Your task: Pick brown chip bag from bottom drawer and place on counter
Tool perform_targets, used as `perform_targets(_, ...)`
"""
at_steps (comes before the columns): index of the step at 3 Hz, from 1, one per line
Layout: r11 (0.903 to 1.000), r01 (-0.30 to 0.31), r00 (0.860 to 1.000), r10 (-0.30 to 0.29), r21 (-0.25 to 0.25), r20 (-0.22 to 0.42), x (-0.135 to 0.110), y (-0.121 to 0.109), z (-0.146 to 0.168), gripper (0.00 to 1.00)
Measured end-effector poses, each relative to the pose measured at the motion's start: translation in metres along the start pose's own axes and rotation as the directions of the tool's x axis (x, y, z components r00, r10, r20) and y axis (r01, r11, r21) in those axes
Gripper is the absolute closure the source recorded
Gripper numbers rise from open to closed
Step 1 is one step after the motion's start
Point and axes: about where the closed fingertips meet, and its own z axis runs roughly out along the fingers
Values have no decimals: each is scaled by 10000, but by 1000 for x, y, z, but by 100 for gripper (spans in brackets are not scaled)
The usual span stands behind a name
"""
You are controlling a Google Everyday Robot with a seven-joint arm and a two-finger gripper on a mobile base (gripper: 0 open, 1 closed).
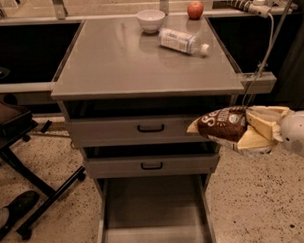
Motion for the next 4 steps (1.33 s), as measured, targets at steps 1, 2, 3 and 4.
perform_targets(1,10000,0,10000,0,-1,0,0,0,0,100)
perform_targets(2,9996,262,9993,-261,-60,261,-28,-18,-7,100)
perform_targets(3,9931,799,9945,-735,-860,749,-99,-27,-7,100)
perform_targets(4,9632,1012,9845,-610,-2490,1643,-163,-13,12,100)
